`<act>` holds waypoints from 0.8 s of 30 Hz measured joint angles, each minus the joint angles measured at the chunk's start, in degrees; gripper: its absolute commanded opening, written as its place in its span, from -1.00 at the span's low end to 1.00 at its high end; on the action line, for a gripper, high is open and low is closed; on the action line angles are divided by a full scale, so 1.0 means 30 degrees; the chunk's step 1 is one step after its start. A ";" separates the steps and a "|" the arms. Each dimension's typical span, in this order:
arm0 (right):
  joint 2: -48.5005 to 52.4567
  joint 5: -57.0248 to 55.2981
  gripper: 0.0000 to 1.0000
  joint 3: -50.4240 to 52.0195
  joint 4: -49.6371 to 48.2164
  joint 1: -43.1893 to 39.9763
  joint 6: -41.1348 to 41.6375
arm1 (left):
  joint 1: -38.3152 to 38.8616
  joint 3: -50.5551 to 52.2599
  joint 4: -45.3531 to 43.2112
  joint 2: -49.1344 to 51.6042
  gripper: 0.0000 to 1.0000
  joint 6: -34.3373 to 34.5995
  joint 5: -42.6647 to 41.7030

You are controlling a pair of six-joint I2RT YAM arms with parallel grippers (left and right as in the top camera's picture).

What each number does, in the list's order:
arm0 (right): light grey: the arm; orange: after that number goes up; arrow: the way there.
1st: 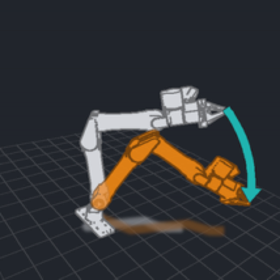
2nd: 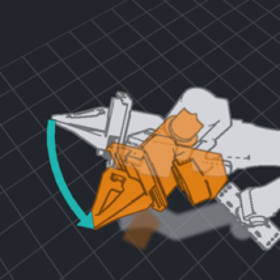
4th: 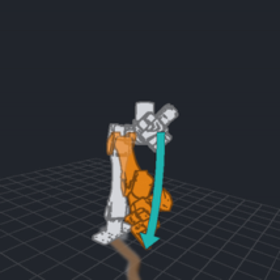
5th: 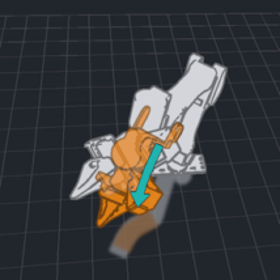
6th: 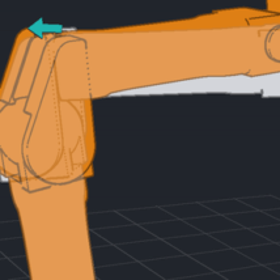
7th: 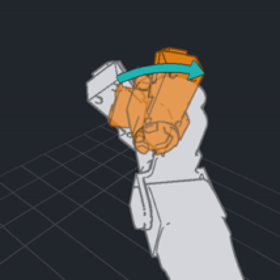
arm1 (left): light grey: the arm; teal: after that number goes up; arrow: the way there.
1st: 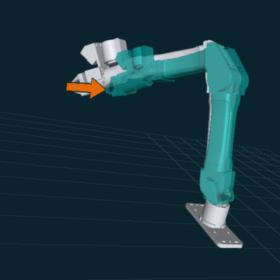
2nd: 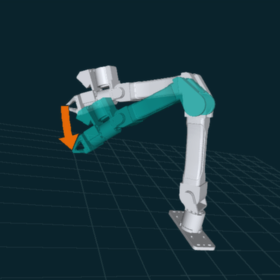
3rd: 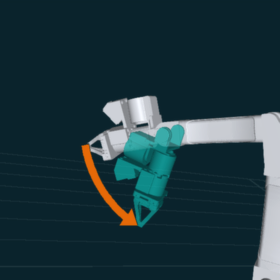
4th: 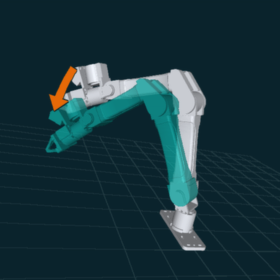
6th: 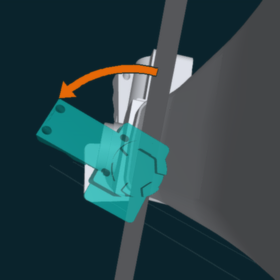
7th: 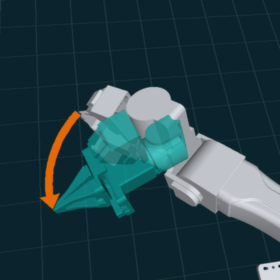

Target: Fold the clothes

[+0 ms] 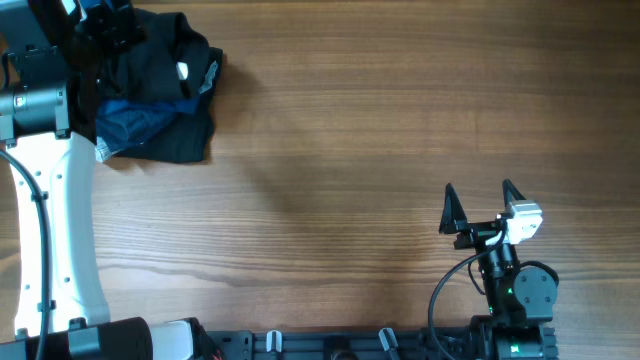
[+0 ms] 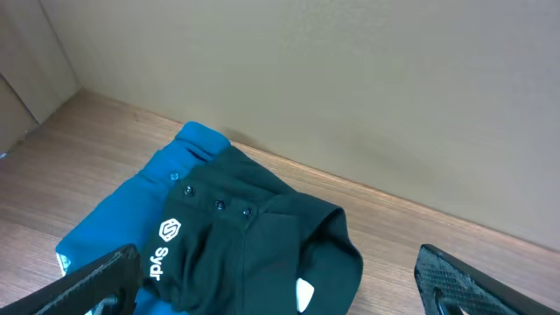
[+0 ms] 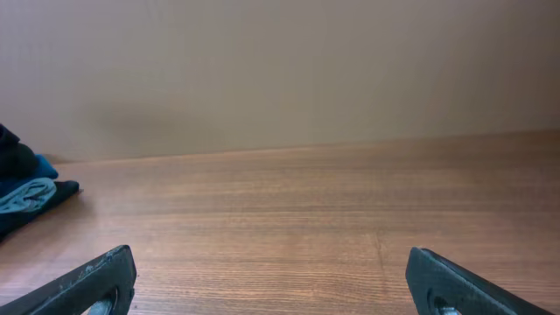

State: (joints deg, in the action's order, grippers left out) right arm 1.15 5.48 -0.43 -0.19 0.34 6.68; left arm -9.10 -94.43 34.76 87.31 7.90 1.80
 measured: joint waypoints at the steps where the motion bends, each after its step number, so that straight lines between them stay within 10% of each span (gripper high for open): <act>1: 0.0000 0.0000 0.99 0.0000 0.0000 0.0000 0.0000 | -0.0007 0.0000 0.0000 0.0000 1.00 0.0000 -0.0007; 24: -0.0066 0.0000 1.00 0.0000 0.0051 0.0000 0.0000 | 0.0015 0.0146 0.4743 -0.3096 1.00 0.0051 -0.1166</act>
State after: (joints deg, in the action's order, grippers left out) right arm 0.95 5.48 -0.43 -0.03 0.34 6.68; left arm -9.06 -94.00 48.99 78.02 8.05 -1.69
